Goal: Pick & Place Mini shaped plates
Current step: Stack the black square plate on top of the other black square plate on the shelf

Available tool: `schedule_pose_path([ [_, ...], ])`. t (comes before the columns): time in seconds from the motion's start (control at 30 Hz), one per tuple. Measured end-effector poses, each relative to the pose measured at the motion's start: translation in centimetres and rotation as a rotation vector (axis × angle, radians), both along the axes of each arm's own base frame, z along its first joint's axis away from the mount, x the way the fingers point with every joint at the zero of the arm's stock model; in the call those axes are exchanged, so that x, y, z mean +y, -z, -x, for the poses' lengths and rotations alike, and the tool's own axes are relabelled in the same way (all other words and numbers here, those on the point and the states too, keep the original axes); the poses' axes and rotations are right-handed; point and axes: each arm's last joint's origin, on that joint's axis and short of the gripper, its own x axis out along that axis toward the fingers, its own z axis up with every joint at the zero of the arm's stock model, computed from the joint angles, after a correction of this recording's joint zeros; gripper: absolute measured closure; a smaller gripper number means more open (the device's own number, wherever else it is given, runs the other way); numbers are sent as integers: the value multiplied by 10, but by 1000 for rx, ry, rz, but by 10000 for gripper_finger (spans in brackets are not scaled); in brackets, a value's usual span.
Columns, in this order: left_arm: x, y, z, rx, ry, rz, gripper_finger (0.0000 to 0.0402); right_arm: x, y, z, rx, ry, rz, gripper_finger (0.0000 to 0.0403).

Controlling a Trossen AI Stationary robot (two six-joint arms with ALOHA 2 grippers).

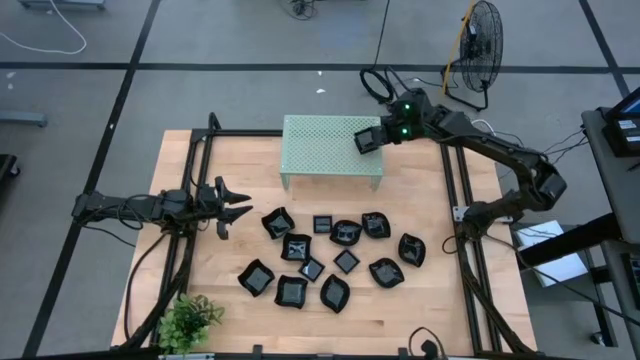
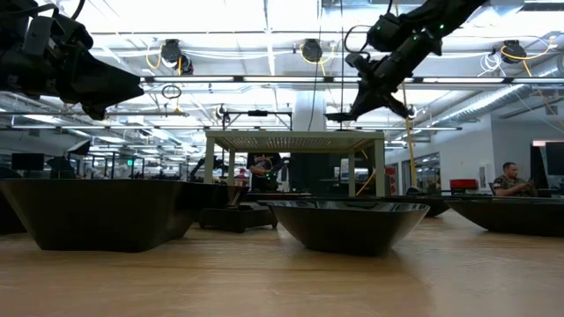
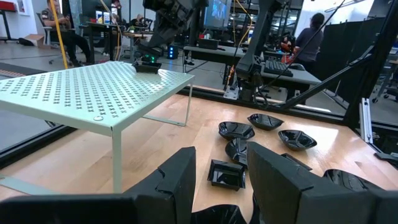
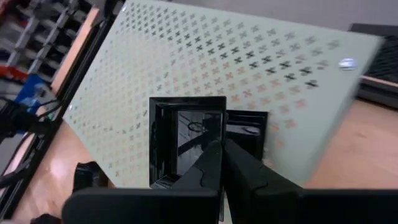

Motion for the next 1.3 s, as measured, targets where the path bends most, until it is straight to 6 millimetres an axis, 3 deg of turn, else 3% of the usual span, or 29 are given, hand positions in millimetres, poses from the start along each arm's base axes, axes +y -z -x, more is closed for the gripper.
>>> schedule_pose_path([
  [0.33,0,0,0,0,0,0,256,-8,6,4,14,-38,-6,403],
  [1.03,0,0,0,0,0,0,256,-6,8,5,71,-27,19,402],
  [1.3,0,0,0,0,0,0,256,-5,8,3,72,-31,21,366],
])
